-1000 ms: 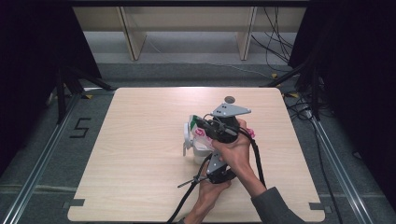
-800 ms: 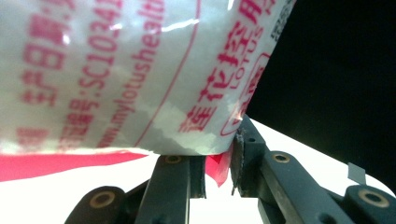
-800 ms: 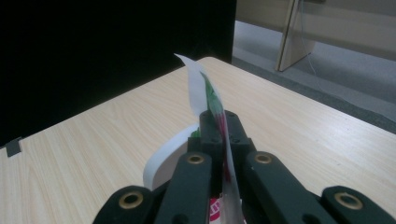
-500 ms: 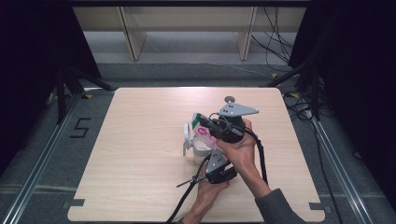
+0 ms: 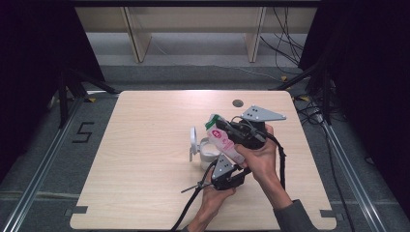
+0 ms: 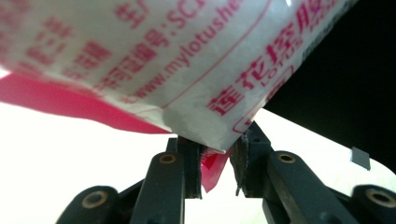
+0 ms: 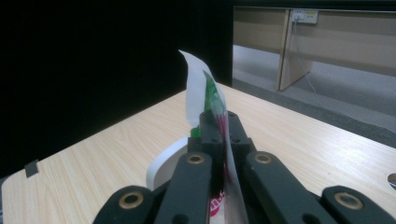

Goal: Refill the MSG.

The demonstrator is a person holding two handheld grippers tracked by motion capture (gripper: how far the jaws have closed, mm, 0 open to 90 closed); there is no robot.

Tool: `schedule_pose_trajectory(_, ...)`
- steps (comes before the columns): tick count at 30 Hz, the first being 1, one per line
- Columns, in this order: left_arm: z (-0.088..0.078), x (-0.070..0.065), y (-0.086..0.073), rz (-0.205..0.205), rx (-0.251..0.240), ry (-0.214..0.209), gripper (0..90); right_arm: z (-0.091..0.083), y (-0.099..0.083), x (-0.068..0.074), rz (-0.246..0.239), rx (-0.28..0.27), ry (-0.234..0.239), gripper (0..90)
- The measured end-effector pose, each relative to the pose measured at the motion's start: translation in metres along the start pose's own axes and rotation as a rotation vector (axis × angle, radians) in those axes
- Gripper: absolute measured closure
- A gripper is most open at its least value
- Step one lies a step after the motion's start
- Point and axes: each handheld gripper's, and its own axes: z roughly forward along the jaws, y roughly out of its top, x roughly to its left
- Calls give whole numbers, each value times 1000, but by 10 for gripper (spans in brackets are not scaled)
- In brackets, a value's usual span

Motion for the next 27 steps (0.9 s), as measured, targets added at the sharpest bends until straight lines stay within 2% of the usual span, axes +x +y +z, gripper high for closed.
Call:
schedule_pose_trajectory(1,0,1,0,2,4,4,733,-2,0,-2,2,-3,7,900)
schedule_pose_trajectory(2,-1,3,0,23,23,7,732,-3,-1,-3,-6,-19,8,900)
schedule_pose_trajectory(3,0,1,0,-2,3,3,730,-5,-1,-3,8,-13,10,900)
schedule_pose_trajectory(8,-1,1,0,14,14,4,720,-11,-3,-7,31,-41,27,900)
schedule_pose_trajectory(9,-2,1,0,15,22,3,717,-14,-4,-6,50,-39,22,900)
schedule_pose_trajectory(10,-2,1,0,8,20,-4,715,-14,-5,-7,42,-43,24,900)
schedule_pose_trajectory(11,-3,2,0,20,35,1,710,-16,-6,-7,43,-42,28,900)
schedule_pose_trajectory(12,-2,2,0,13,36,5,705,-17,-7,-8,41,-45,23,900)
schedule_pose_trajectory(13,-2,4,0,28,49,-7,699,-18,-8,-9,46,-46,22,900)
schedule_pose_trajectory(14,-2,5,1,17,53,-15,695,-18,-9,-9,48,-56,19,900)
schedule_pose_trajectory(16,-3,6,1,17,59,-2,682,-21,-10,-10,60,-58,18,900)
schedule_pose_trajectory(17,-3,6,1,18,60,4,678,-21,-10,-12,52,-67,18,900)
schedule_pose_trajectory(18,-4,7,1,25,72,5,669,-24,-10,-12,59,-67,4,900)
schedule_pose_trajectory(19,-3,8,1,19,69,-10,663,-24,-11,-13,50,-74,0,900)
schedule_pose_trajectory(20,-6,10,3,74,79,35,649,-26,-12,-13,64,-73,0,900)
schedule_pose_trajectory(22,-6,10,3,75,101,37,625,-27,-14,-15,70,-88,7,900)
schedule_pose_trajectory(23,-7,11,3,79,107,44,616,-29,-16,-15,90,-91,6,900)
schedule_pose_trajectory(24,-7,12,2,60,110,40,601,-30,-18,-17,92,-94,5,900)
schedule_pose_trajectory(25,-7,12,2,60,110,40,568,-30,-18,-17,92,-94,5,900)
schedule_pose_trajectory(26,-7,12,2,65,116,35,568,-31,-22,-19,95,-116,4,900)
schedule_pose_trajectory(27,-8,12,2,62,118,36,562,-33,-23,-20,104,-115,-1,900)
